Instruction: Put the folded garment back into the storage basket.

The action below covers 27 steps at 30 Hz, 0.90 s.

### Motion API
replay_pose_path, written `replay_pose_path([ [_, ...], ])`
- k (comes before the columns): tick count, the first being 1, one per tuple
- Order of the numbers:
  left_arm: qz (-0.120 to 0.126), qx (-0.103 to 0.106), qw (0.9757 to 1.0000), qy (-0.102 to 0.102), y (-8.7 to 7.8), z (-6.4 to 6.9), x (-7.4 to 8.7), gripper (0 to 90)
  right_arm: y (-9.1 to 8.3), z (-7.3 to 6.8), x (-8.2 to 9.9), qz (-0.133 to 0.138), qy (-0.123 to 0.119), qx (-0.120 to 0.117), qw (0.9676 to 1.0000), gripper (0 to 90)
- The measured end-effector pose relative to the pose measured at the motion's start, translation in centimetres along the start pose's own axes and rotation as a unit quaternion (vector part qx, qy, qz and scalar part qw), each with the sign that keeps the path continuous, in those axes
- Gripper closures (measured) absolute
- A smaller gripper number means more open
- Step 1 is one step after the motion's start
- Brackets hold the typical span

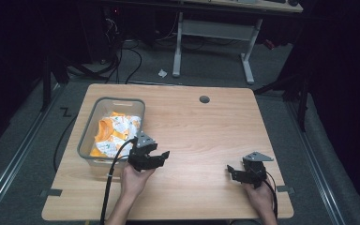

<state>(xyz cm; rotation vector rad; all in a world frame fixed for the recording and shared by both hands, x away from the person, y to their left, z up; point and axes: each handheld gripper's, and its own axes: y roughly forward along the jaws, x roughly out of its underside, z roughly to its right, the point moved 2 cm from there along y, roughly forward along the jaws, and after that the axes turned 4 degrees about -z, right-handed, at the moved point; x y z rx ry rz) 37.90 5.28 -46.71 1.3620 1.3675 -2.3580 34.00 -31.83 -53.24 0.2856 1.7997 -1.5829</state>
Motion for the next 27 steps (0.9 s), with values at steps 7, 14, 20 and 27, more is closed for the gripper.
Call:
replay_pose_path([
  [7,-0.001,0.004,1.0000,-0.005,0.4,0.2,0.6,41.3,0.0,0.0,0.0,0.000,0.000,0.000,1.0000,23.2],
  [14,-0.008,0.008,0.9999,-0.008,0.9,0.4,1.2,41.2,0.0,0.0,0.0,0.000,0.000,0.000,1.0000,23.1],
  [20,-0.018,0.010,0.9998,-0.003,1.7,0.6,1.6,41.1,0.0,0.0,0.0,0.000,0.000,0.000,1.0000,23.1],
  [27,-0.020,0.009,0.9997,-0.012,2.3,0.5,2.1,41.1,0.0,0.0,0.0,0.000,0.000,0.000,1.0000,23.2],
])
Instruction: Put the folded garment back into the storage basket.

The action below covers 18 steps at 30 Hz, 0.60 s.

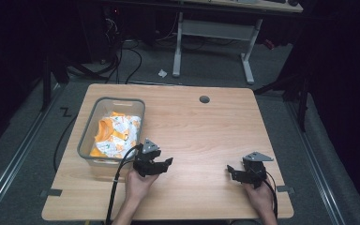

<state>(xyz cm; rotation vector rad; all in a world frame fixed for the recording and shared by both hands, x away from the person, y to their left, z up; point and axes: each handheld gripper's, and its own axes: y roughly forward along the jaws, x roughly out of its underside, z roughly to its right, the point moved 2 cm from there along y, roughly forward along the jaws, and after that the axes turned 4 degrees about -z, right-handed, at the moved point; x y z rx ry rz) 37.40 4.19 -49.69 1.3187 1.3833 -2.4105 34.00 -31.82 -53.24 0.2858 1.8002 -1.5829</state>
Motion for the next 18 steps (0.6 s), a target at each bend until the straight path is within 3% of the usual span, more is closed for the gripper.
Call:
replay_pose_path([
  [9,-0.012,-0.013,0.9997,0.016,1.3,0.4,0.4,41.2,0.0,0.0,0.0,0.000,0.000,0.000,1.0000,23.2],
  [18,-0.016,-0.017,0.9997,0.002,2.4,0.0,1.3,41.2,0.0,0.0,0.0,0.000,0.000,0.000,1.0000,23.2],
])
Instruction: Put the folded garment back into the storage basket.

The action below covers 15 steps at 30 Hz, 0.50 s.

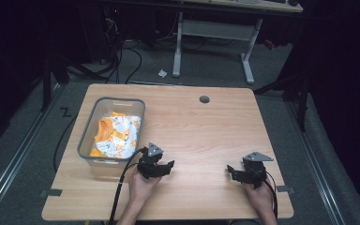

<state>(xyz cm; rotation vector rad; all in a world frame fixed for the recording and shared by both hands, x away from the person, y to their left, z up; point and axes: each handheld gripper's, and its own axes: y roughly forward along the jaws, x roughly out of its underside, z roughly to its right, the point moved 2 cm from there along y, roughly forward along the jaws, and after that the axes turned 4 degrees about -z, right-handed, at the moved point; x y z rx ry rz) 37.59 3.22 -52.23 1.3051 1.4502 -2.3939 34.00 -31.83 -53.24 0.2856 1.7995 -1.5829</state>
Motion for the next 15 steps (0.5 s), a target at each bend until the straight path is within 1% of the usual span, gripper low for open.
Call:
replay_pose_path([
  [3,0.000,-0.002,1.0000,-0.003,0.1,0.0,0.2,41.2,0.0,0.0,0.0,0.000,0.000,0.000,1.0000,23.1],
  [7,-0.001,-0.011,0.9999,0.001,0.5,0.1,0.4,41.1,0.0,0.0,0.0,0.000,0.000,0.000,1.0000,23.2],
  [10,0.000,-0.012,0.9999,-0.001,0.7,0.1,0.6,41.1,0.0,0.0,0.0,0.000,0.000,0.000,1.0000,23.2],
  [15,-0.003,-0.019,0.9998,0.001,1.1,0.2,0.8,40.9,0.0,0.0,0.0,0.000,0.000,0.000,1.0000,23.2],
])
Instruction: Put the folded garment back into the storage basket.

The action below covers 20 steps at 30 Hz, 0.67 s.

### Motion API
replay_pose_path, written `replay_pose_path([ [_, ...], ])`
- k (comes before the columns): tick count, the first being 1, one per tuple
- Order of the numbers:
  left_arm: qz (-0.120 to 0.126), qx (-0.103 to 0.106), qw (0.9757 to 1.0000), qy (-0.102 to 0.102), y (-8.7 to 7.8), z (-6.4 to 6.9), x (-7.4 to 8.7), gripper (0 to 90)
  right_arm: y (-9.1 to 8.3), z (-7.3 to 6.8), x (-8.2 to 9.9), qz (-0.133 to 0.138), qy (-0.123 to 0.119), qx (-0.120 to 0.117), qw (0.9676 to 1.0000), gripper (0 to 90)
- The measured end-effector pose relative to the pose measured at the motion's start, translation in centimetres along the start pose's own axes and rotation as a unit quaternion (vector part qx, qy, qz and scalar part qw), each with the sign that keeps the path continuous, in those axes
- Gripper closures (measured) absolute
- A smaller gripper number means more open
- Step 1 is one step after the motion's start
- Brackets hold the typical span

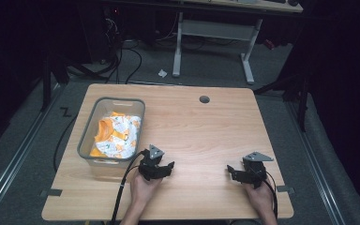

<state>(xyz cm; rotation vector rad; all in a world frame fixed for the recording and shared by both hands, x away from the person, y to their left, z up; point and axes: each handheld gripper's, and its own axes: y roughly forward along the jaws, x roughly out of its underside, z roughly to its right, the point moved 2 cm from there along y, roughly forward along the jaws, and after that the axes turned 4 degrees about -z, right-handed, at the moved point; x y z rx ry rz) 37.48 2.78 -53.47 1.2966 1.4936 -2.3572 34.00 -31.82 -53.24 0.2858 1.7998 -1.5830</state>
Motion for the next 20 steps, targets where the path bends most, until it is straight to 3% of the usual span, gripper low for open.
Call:
replay_pose_path([
  [5,0.006,-0.019,0.9997,0.017,0.2,0.3,0.3,39.7,0.0,0.0,0.0,0.000,0.000,0.000,1.0000,23.2],
  [11,-0.005,-0.051,0.9977,0.046,0.3,1.2,0.4,34.6,0.0,0.0,0.0,-0.001,0.001,0.000,1.0000,23.2],
  [20,-0.007,-0.050,0.9978,0.043,0.3,1.2,0.4,33.1,0.0,0.0,0.0,0.000,0.001,0.000,1.0000,23.2],
])
